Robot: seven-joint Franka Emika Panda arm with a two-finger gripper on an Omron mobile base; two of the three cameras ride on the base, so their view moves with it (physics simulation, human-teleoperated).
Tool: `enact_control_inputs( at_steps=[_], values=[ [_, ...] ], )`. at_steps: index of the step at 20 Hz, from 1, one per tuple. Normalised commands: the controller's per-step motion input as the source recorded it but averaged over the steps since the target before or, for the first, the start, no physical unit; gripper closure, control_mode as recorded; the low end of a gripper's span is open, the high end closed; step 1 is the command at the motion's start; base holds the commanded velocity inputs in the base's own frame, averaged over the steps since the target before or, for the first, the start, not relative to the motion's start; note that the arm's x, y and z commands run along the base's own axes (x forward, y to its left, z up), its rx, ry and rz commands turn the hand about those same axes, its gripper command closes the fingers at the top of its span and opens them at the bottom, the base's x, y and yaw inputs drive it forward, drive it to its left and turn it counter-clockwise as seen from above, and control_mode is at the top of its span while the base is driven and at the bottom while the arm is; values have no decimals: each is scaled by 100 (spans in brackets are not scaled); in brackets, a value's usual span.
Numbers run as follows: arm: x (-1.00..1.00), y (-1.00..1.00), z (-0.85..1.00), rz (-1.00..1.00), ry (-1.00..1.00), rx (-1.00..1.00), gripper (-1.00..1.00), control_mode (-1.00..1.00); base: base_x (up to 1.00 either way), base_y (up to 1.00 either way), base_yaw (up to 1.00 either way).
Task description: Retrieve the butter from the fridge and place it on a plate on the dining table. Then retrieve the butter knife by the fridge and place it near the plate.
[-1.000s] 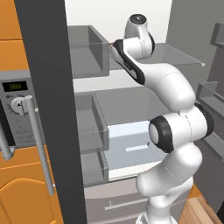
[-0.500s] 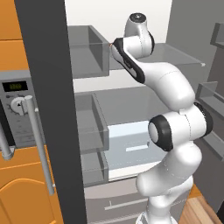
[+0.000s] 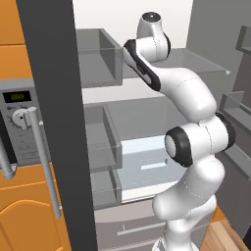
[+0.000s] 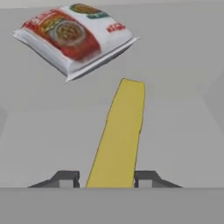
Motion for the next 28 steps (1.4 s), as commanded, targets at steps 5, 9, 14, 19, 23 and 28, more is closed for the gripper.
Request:
enact_control_inputs(
  at_steps=[5, 9, 14, 19, 23, 28],
  values=[
    [0, 0, -6, 0, 1, 0, 100, -100, 0, 0, 0],
    [-22, -5, 0, 0, 0, 2, 100, -100, 0, 0, 0],
    [-61, -16, 0, 1, -13, 3, 100, -100, 0, 0, 0],
    [-67, -13, 0, 2, -13, 0, 100, -100, 0, 0, 0],
    [-66, -7, 0, 3, -5, 0, 100, -100, 0, 0, 0],
    [-78, -11, 5, 8, 0, 0, 100, -100, 0, 0, 0]
  ],
)
